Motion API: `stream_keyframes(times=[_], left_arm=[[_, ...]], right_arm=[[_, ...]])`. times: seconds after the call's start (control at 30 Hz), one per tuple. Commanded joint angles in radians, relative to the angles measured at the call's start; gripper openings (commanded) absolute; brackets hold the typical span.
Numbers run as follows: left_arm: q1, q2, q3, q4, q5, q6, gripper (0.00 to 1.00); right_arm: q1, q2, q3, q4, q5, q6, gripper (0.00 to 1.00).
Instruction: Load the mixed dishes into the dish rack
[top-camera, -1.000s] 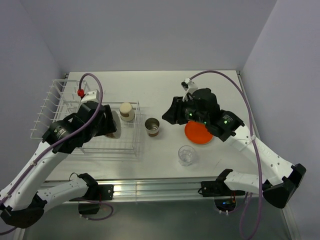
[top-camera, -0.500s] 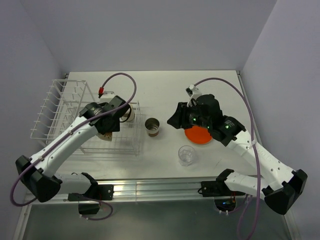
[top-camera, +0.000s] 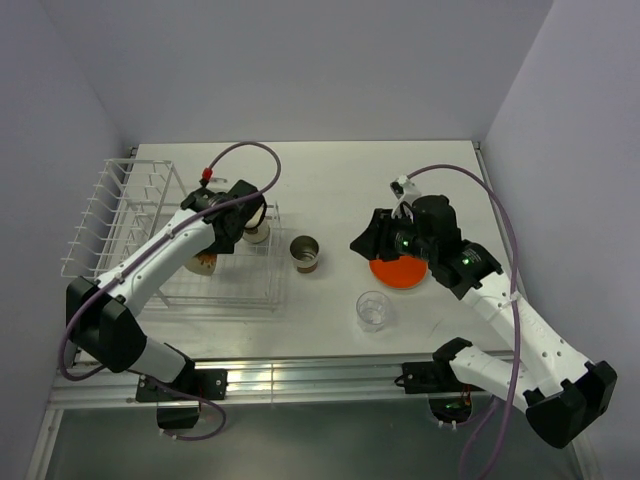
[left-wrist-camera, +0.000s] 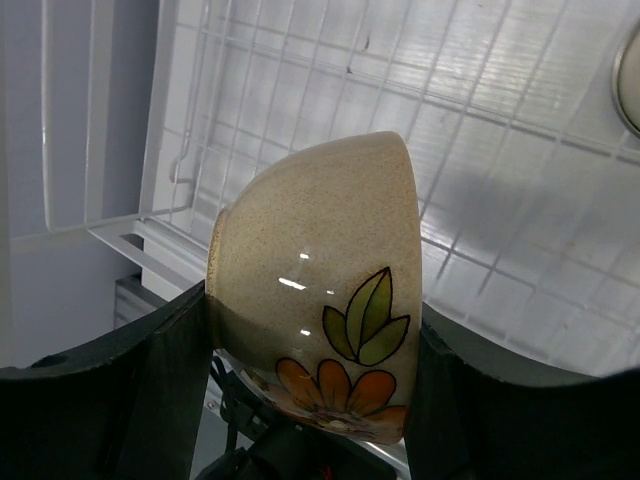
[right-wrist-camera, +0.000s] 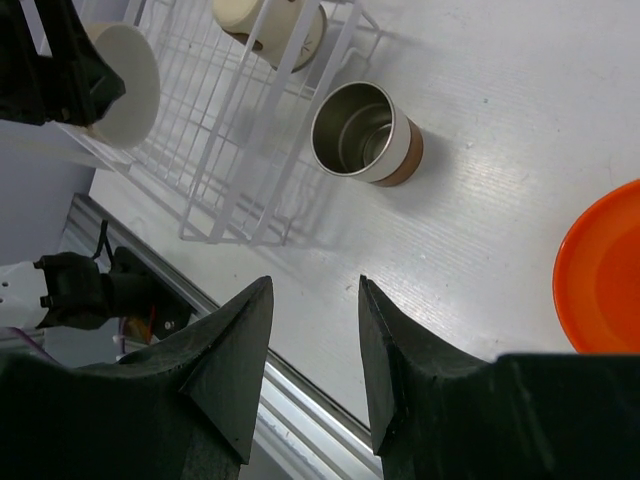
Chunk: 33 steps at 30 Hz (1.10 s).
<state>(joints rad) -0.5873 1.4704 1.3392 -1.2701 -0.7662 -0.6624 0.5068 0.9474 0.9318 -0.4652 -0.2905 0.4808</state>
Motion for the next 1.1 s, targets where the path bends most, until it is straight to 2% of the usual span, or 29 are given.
stream_keyframes(times=[0.0,0.43,0.97,1.03,1.07], left_arm=[[0.037,0.013,-0.003,0.044,-0.091,0.046,0.00],[0.144,0.062,-0.120,0.159,-0.173,0.070,0.00],[0.146,0.196,-0.115,0.138,-0.208,0.038,0.00],[0.145,0.197,-0.110,0.140,-0.197,0.038,0.22],[0.145,0.196,-0.110,0.143,-0.190,0.041,0.28]], right_arm=[[-0.024,-0.021,-0.010,0.040,-0.041,-0.030,0.47],[-0.060,-0.015,-0.019,0.049,-0.084,-0.045,0.47],[-0.082,-0.024,-0.024,0.048,-0.107,-0.048,0.47],[-0.083,-0.022,-0.024,0.048,-0.110,-0.048,0.47],[-0.085,-0.021,-0.024,0.048,-0.110,-0.048,0.47]])
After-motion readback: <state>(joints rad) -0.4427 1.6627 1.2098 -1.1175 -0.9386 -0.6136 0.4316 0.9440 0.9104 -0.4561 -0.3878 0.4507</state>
